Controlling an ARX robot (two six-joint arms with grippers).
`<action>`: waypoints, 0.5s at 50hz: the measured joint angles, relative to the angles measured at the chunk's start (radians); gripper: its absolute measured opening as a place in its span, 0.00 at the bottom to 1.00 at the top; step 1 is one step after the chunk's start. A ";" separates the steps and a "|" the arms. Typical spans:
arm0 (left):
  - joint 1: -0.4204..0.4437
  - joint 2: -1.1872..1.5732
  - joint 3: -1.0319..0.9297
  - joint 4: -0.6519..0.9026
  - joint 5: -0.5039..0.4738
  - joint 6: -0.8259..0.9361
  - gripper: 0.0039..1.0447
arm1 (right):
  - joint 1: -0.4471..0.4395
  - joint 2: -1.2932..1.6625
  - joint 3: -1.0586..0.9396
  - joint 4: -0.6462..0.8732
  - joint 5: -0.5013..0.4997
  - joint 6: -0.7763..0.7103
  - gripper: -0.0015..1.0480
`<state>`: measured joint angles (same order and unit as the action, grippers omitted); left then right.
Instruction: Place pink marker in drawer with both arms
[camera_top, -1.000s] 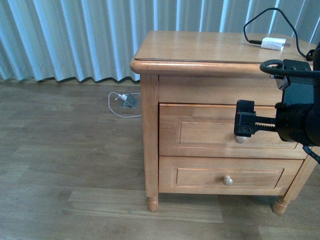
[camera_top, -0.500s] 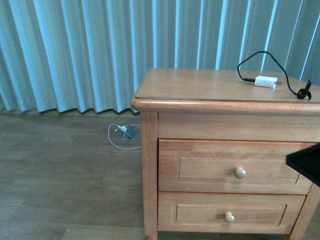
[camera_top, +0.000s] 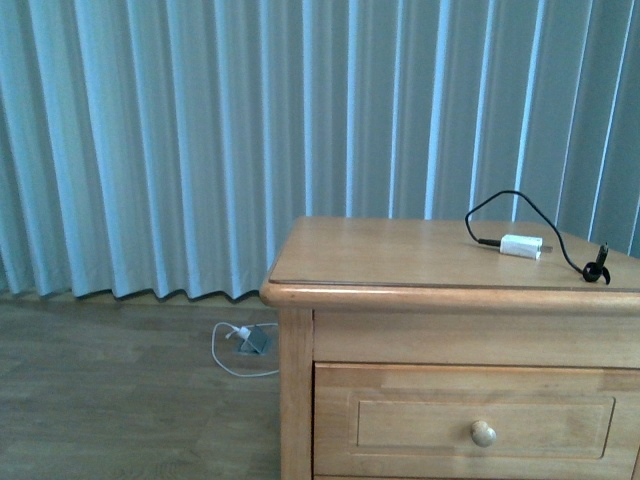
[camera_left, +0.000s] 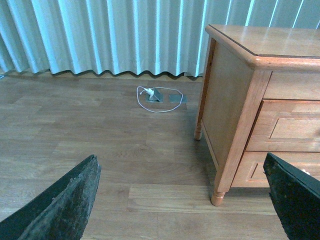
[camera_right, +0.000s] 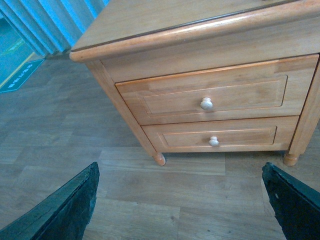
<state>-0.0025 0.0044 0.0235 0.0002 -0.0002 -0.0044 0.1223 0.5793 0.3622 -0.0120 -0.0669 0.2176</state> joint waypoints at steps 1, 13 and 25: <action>0.000 0.000 0.000 0.000 0.000 0.000 0.95 | 0.008 -0.011 -0.028 0.064 0.058 -0.028 0.84; 0.000 0.000 0.000 0.000 0.000 0.000 0.95 | -0.047 -0.129 -0.190 0.290 0.111 -0.195 0.41; 0.000 0.000 0.000 0.000 0.000 0.000 0.95 | -0.119 -0.211 -0.258 0.275 0.069 -0.210 0.01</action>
<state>-0.0025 0.0044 0.0235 0.0002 0.0002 -0.0044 0.0032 0.3683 0.1043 0.2626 0.0021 0.0074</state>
